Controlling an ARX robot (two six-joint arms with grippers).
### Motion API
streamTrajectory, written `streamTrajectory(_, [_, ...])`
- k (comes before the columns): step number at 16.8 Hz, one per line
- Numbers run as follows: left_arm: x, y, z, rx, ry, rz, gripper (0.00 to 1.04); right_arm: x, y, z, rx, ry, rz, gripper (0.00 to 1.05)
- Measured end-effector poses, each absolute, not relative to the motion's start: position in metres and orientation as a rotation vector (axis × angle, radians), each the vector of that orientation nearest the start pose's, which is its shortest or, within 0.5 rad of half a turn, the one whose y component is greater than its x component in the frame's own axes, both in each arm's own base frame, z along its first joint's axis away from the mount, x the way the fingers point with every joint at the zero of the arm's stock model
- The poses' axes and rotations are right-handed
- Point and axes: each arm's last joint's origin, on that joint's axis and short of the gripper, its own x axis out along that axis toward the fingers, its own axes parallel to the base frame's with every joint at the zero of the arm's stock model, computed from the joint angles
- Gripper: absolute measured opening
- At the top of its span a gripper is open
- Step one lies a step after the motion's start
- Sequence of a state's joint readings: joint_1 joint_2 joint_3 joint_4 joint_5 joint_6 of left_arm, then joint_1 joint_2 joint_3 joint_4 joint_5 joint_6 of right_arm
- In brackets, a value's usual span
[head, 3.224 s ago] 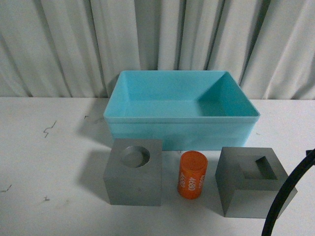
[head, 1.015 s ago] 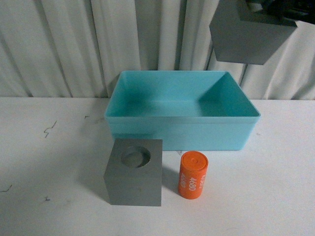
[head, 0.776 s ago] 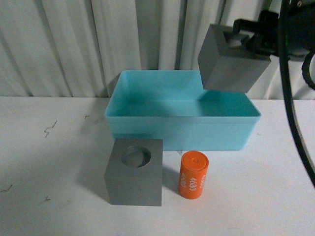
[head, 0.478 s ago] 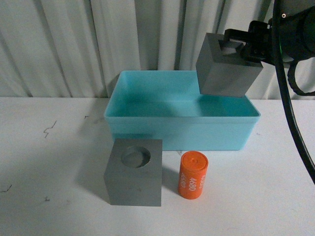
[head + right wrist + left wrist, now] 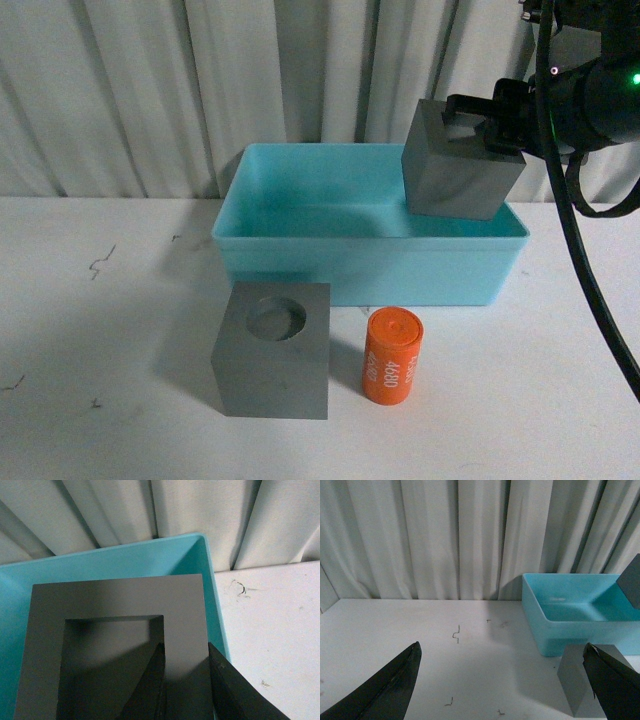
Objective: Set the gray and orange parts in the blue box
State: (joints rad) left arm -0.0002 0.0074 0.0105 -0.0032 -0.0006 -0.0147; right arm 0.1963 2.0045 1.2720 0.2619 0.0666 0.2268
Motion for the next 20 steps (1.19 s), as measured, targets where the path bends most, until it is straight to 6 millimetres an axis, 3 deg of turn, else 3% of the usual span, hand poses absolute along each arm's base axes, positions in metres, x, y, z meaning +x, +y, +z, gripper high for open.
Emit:
streamTrajectory(8, [0.098, 0.0, 0.166, -0.015, 0.001, 0.0, 0.98, 0.432, 0.086, 0.169, 0.153, 0.506, 0.026, 0.19])
streamTrajectory(10, [0.098, 0.0, 0.166, -0.015, 0.001, 0.0, 0.98, 0.431, 0.085, 0.17, 0.161, 0.499, 0.017, 0.39])
streamTrajectory(11, [0.098, 0.0, 0.166, -0.015, 0.0, 0.0, 0.98, 0.423, 0.082, 0.18, 0.198, 0.472, 0.004, 0.57])
streamTrajectory(12, [0.098, 0.0, 0.166, -0.015, 0.0, 0.0, 0.98, 0.406, 0.073, 0.208, 0.239, 0.405, -0.001, 0.76])
streamTrajectory(13, [0.098, 0.0, 0.166, -0.015, 0.0, 0.0, 0.98, 0.386, 0.066, 0.234, 0.255, 0.33, 0.002, 0.87])
streamTrajectory(14, [0.098, 0.0, 0.166, -0.015, 0.001, 0.0, 0.98, 0.355, 0.057, 0.264, 0.279, 0.261, 0.026, 0.99])
streamTrajectory(15, [0.098, 0.0, 0.166, -0.015, 0.001, 0.0, 0.98, 0.323, 0.048, 0.282, 0.298, 0.229, 0.033, 0.98])
streamTrajectory(16, [0.098, 0.0, 0.166, -0.015, 0.0, 0.0, 0.98, 0.283, 0.038, 0.286, 0.311, 0.241, 0.048, 0.98])
streamTrajectory(17, [0.098, 0.0, 0.166, -0.015, 0.001, 0.0, 0.98, 0.249, 0.032, 0.278, 0.32, 0.294, 0.034, 0.98])
streamTrajectory(19, [0.098, 0.0, 0.166, -0.015, 0.001, 0.0, 0.98, 0.175, 0.033, 0.242, 0.335, 0.483, 0.006, 0.98])
streamTrajectory(20, [0.098, 0.0, 0.166, -0.015, 0.001, 0.0, 0.98, 0.153, 0.034, 0.236, 0.342, 0.516, 0.031, 0.98])
